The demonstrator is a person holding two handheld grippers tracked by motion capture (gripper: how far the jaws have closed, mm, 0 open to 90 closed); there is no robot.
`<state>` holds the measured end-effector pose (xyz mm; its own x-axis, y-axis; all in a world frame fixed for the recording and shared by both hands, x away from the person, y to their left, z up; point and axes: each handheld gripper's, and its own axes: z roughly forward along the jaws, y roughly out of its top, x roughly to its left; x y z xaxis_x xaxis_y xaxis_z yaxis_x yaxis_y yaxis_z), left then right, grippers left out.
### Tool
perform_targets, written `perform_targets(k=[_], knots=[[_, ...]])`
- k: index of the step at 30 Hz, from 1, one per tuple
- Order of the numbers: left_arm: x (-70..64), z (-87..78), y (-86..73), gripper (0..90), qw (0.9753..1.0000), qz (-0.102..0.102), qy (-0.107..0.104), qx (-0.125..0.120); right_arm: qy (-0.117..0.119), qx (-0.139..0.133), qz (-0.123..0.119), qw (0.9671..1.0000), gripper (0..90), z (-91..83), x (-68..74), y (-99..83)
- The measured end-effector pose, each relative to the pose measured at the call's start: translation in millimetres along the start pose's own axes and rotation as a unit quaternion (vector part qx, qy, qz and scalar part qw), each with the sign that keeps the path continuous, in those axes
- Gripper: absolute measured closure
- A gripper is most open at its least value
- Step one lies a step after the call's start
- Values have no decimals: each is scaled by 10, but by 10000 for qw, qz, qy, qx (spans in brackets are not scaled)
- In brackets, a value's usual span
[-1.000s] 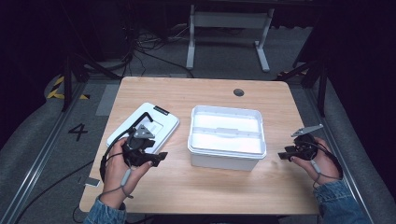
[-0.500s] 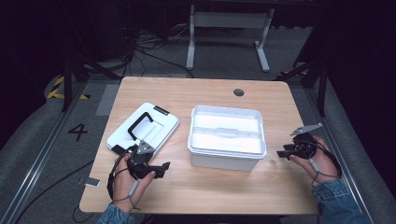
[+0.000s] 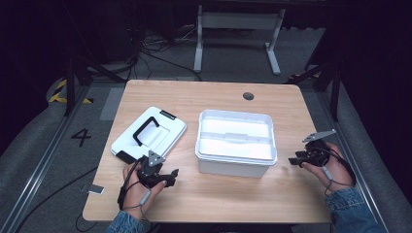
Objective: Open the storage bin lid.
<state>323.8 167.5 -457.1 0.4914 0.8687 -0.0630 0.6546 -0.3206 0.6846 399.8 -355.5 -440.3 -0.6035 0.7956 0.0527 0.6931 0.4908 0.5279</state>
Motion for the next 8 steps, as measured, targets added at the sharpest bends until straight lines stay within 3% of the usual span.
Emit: perform_targets(k=[8], knots=[[23, -1, 25, 222, 9994, 67, -104, 332, -16, -33, -36, 10000, 542, -7, 8, 8]])
